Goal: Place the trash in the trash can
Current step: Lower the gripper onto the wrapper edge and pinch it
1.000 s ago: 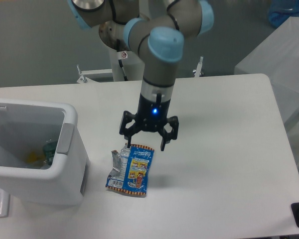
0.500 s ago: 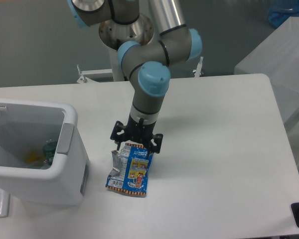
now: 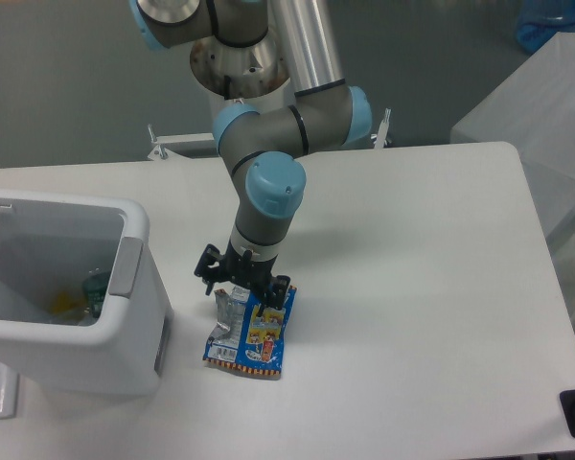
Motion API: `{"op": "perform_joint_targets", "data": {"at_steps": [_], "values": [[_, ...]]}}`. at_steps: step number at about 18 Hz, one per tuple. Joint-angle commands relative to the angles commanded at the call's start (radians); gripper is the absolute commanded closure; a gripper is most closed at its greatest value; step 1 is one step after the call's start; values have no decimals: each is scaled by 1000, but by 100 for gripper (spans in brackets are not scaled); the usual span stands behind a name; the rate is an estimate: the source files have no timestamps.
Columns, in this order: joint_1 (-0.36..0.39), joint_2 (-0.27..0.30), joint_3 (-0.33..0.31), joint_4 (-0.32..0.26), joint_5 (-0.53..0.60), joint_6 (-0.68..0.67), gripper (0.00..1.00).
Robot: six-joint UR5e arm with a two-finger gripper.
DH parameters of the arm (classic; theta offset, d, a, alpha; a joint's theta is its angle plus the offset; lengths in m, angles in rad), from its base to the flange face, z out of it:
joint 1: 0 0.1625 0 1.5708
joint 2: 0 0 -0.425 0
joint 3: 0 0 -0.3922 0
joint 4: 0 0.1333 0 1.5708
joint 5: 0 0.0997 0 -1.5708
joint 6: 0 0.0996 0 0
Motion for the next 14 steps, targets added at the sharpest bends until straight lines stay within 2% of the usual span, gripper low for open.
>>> {"op": "perform_joint_targets", "data": {"at_steps": [5, 6, 9, 11, 14], "values": [[-5, -8, 5, 0, 2, -9, 4], [-6, -12, 8, -2, 2, -12, 10], [-6, -18, 15, 2, 2, -34, 35], [-6, -21, 17, 3, 2, -34, 41], [-6, -28, 23, 3, 2, -35, 45]]}}
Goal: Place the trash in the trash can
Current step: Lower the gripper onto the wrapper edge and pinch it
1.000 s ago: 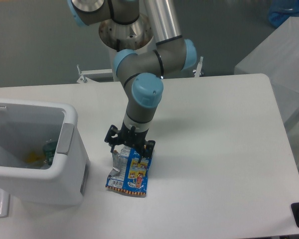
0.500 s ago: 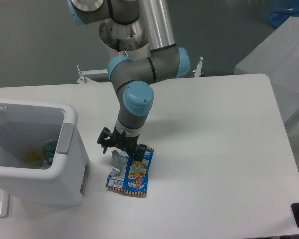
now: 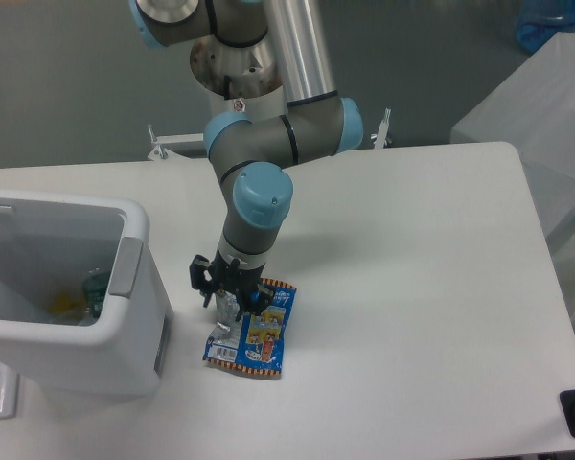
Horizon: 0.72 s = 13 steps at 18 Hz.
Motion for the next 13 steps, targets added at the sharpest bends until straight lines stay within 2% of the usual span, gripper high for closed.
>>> {"op": "perform_joint_targets", "data": {"at_steps": [2, 5, 8, 9, 11, 13], "values": [[0, 2, 2, 0, 0, -5, 51], [0, 0, 0, -2, 0, -5, 70], [2, 8, 0, -2, -2, -6, 79], [2, 12, 0, -3, -2, -6, 86], [6, 11, 9, -2, -3, -6, 91], [15, 11, 24, -3, -3, -8, 92]]}}
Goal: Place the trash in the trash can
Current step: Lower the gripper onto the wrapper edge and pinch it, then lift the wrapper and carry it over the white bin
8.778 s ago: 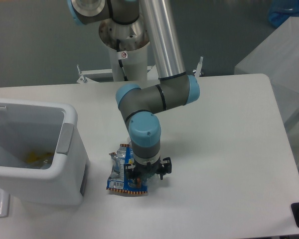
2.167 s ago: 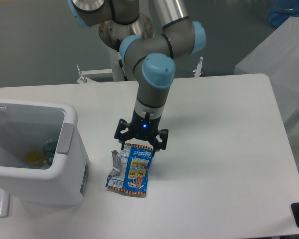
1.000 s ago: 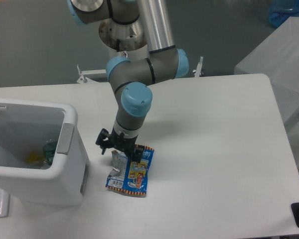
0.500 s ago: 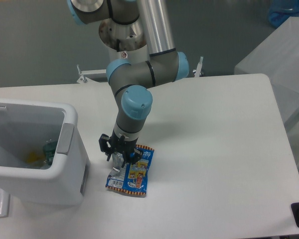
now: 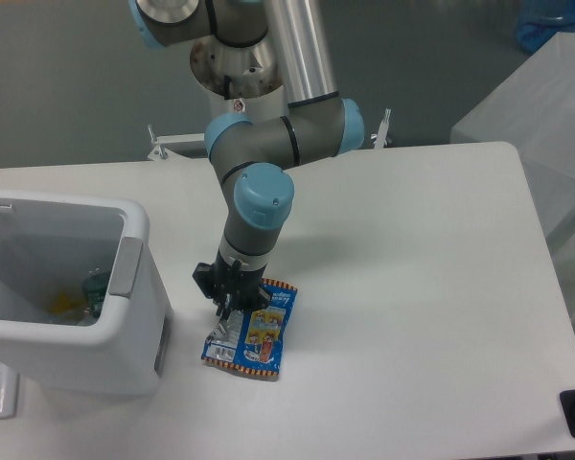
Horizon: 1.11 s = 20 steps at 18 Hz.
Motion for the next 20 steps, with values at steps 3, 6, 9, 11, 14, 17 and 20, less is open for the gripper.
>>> {"op": "perform_joint_targets", "data": {"at_steps": [3, 6, 9, 11, 14, 17, 20], "values": [[24, 6, 5, 0, 0, -24, 92], [64, 31, 18, -2, -9, -28, 92], [83, 58, 43, -3, -14, -44, 93], [101, 89, 69, -5, -40, -115, 93], [152, 136, 118, -3, -154, -237, 92], [176, 164, 184, -2, -236, -372, 92], [181, 201, 244, 0, -239, -504, 92]]}}
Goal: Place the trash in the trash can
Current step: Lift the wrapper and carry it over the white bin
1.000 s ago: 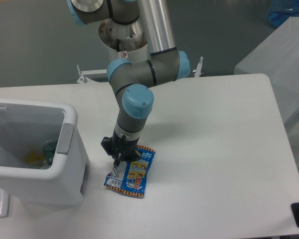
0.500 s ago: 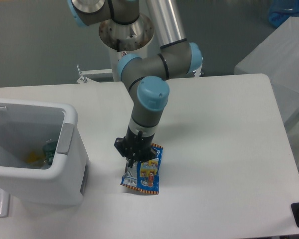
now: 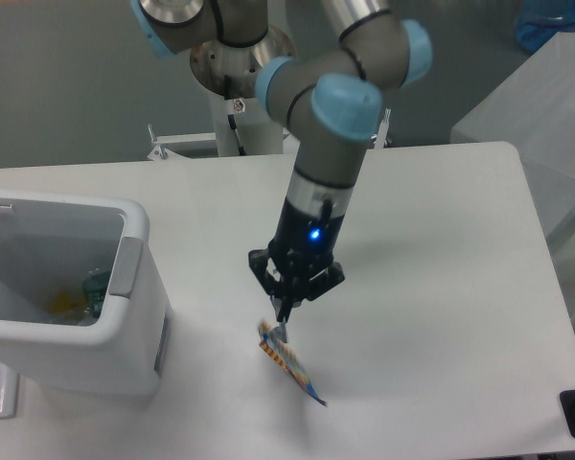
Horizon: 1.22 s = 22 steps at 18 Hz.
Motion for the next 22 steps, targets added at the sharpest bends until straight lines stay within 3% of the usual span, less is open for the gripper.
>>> {"op": "perform_joint_targets", "data": {"at_steps": [7, 11, 22], "values": [[-14, 92, 97, 0, -43, -207, 92], [-21, 192, 72, 0, -135, -249, 92], [-135, 327, 48, 0, -144, -257, 92]]}}
